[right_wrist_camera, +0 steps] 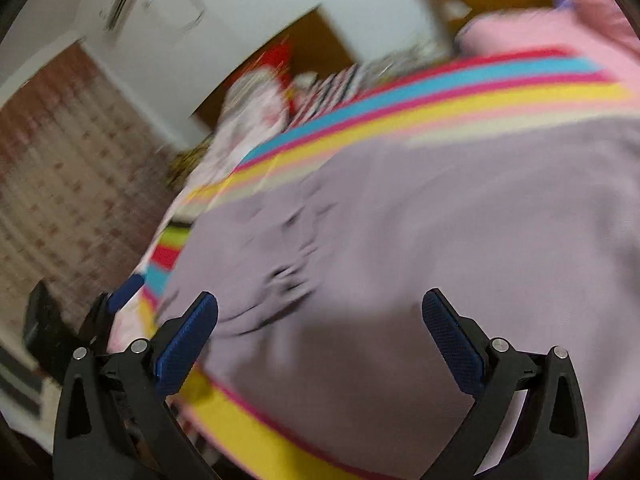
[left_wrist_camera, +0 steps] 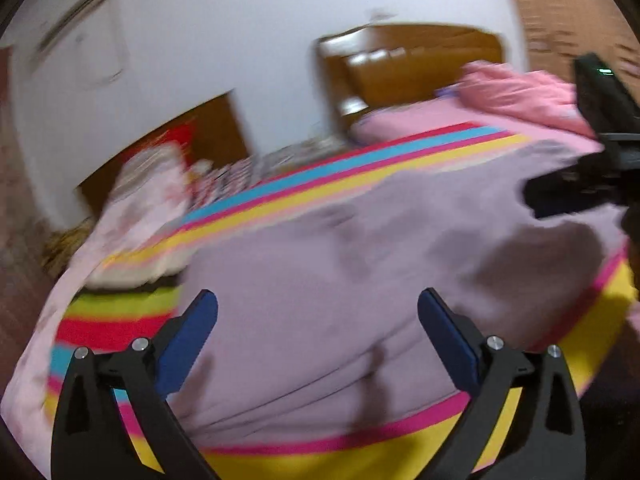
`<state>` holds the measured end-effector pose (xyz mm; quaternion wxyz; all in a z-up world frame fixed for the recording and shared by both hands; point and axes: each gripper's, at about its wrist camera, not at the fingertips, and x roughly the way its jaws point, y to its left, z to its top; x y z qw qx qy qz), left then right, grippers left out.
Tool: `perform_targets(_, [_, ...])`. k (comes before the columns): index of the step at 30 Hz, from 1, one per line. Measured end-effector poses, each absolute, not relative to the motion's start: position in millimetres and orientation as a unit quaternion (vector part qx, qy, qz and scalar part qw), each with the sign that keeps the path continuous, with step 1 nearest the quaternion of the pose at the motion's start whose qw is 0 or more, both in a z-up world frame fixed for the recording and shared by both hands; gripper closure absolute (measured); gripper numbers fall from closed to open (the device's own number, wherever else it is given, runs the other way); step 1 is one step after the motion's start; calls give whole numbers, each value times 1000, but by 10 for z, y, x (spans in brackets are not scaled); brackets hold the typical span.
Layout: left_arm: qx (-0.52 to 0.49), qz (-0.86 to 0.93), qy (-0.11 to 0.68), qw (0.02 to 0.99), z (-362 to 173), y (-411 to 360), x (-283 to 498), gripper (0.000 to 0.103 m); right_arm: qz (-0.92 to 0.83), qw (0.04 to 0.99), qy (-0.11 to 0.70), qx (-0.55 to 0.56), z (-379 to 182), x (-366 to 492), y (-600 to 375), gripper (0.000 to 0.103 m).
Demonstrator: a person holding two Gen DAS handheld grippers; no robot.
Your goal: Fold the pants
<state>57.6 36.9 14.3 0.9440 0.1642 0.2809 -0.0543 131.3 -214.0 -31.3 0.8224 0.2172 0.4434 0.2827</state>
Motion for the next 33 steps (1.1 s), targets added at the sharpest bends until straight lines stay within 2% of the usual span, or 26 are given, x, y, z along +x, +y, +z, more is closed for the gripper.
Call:
perform_targets(3, [151,-15,308,939,23,696,623,3,309,793,479,216,-423,1436,-1756,9])
perform_targets(5, [143,-15,315,938,-11,805,604,3,310,788,485,218,-451,1535,-1579,19])
perform_targets(8, [127,-26,325,937,-77,895,656,3,301,776,493,251,-521,1682,-1446,20])
perform_targets(12, [103,-36,338,935,-144,998,611,3,275,791,486,250,-521,1816,-1340,28])
perform_targets(15, [85,-39,343,935,-183,1060,597,2,251,802,483,245,-516,1798,-1483,43])
perform_targets(17, [75,-40,345,935,-208,1085,579,2,234,812,481,233,-537,1772,-1508,63])
perform_targets(20, [68,-39,350,933,-246,1103,549,2,232,809,479,251,-583,1727,-1648,75])
perform_targets(26, [63,-36,353,933,-265,1118,541,2,241,825,458,226,-500,1636,-1665,86])
perform_targets(33, [34,-31,362,931,-239,1278,389,2,281,848,401,201,37,1620,-1538,88])
